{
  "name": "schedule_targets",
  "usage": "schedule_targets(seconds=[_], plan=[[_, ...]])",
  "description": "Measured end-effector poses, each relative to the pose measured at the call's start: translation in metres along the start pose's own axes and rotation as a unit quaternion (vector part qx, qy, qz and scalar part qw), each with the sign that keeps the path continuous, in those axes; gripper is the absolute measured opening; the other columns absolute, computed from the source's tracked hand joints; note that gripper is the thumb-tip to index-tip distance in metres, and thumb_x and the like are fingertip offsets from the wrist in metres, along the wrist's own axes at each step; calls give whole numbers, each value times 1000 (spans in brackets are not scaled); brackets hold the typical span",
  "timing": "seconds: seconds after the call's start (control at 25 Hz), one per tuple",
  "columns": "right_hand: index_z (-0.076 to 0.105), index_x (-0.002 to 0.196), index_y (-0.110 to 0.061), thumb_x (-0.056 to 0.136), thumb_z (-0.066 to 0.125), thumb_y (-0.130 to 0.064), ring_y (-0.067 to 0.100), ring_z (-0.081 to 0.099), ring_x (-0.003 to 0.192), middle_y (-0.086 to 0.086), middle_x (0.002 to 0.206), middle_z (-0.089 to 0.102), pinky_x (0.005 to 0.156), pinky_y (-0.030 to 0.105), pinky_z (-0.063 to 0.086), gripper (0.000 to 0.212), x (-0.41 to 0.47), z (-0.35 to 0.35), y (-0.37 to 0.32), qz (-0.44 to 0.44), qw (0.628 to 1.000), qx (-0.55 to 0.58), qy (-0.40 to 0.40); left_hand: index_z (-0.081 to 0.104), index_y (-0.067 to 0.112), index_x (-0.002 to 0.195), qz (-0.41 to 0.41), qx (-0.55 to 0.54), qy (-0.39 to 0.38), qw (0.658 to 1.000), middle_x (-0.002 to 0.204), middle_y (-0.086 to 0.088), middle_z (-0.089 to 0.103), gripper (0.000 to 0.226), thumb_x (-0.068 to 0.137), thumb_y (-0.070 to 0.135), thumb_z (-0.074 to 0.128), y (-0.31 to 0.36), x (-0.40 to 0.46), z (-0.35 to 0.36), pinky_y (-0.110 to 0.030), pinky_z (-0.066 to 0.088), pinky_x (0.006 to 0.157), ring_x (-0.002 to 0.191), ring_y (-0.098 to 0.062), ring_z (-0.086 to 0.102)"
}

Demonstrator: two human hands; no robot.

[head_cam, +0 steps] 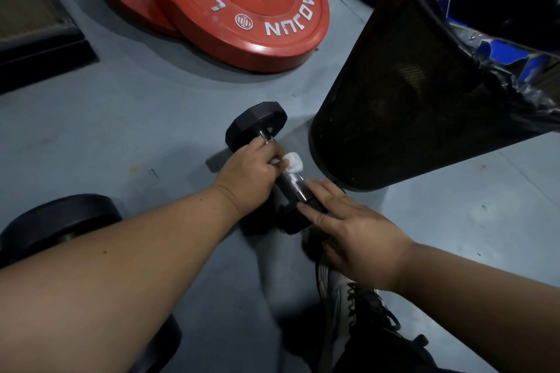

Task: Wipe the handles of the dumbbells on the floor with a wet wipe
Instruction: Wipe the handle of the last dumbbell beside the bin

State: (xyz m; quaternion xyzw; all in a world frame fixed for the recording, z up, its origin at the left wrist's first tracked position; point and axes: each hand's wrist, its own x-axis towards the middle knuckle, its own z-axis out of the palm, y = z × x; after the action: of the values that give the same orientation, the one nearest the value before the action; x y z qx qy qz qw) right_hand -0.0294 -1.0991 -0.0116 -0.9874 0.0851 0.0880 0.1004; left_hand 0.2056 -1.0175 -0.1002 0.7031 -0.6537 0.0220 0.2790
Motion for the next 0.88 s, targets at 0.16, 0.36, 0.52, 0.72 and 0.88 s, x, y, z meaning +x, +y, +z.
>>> schedule_targets(seconds=[0.16, 0.36, 0.52, 0.72, 0.88], plan=[[51, 147, -22, 86, 37, -32, 35, 26, 151, 16, 162, 29, 111, 47, 45, 63, 1, 3, -4, 22, 1000, 8, 11, 68, 11, 104, -74, -43, -48, 995, 109, -9, 58, 34, 97, 24, 38, 9, -2, 9, -35, 48, 84, 98, -27, 53], [49, 149, -22, 85, 38, -32, 32, 21, 153, 15, 164, 27, 116, 44, 39, 66, 1, 5, -5, 27, 1000, 10, 10, 71, 4, 81, 98, -92, -45, 990, 86, -13, 62, 15, 81, 11, 57, 33, -3, 11, -38, 53, 65, 77, -32, 57], [51, 148, -22, 85, 41, -32, 30, 21, 154, 12, 163, 31, 118, 43, 36, 65, 2, 9, -6, 35, 999, 28, 18, 72, 10, 82, 106, -69, -41, 991, 86, -8, 63, 22, 81, 19, 52, 34, -2, 4, -37, 51, 55, 73, -30, 57], [52, 146, -23, 83, 42, -35, 33, 26, 151, 9, 161, 35, 119, 40, 32, 65, 1, 9, -11, 46, 998, 27, 22, 75, 20, 87, 24, -37, -18, 999, 83, -4, 62, 19, 85, 25, 57, 24, 6, 2, -37, 51, 52, 72, -32, 58], [52, 146, -24, 83, 41, -34, 34, 29, 150, 10, 159, 38, 116, 43, 38, 65, 1, 8, -12, 48, 998, 29, 19, 76, 20, 89, -46, -48, -10, 998, 88, 1, 64, 33, 91, 35, 47, 12, 12, -4, -37, 52, 53, 79, -30, 58]])
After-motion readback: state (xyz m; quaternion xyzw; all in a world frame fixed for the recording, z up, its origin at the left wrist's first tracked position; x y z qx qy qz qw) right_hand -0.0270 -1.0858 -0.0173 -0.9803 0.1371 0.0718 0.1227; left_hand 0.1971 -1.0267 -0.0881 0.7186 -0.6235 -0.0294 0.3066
